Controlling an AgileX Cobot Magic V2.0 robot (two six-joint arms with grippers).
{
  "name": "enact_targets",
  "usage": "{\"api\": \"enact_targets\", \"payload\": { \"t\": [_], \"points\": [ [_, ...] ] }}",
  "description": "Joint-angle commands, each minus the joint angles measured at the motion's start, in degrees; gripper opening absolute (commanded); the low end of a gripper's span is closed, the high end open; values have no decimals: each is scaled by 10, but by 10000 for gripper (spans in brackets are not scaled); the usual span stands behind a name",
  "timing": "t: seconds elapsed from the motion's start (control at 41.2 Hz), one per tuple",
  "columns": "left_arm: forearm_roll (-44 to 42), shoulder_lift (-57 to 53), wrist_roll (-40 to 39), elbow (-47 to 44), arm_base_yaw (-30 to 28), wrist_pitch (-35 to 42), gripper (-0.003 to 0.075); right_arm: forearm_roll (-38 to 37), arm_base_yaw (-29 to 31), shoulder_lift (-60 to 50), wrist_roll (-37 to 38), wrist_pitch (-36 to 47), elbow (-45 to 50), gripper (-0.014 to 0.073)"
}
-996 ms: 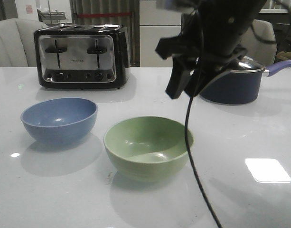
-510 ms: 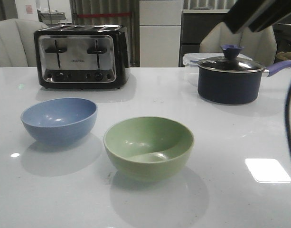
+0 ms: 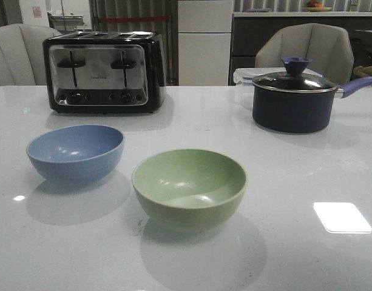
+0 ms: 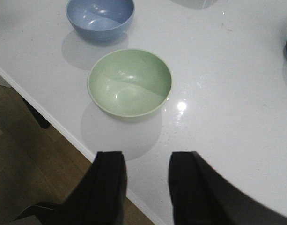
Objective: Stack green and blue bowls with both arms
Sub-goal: 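Raise the right gripper away from the green bowl, then lower the left gripper and grasp the rim of the light blue bowl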
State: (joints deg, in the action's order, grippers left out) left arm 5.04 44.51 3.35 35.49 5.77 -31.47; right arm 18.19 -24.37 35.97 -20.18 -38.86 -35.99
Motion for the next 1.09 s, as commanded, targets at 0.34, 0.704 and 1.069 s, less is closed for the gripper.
{"api": "enact_targets", "payload": {
  "t": [0.34, 0.704, 1.069],
  "points": [
    [21, 209, 6, 131, 15, 14, 559, 6, -1, -7, -7, 35, -13, 363],
    [47, 428, 8, 252, 15, 11, 559, 6, -1, -7, -7, 35, -13, 363],
    [104, 546, 10, 318, 28, 16, 559, 6, -1, -7, -7, 35, -13, 363]
  ]
}}
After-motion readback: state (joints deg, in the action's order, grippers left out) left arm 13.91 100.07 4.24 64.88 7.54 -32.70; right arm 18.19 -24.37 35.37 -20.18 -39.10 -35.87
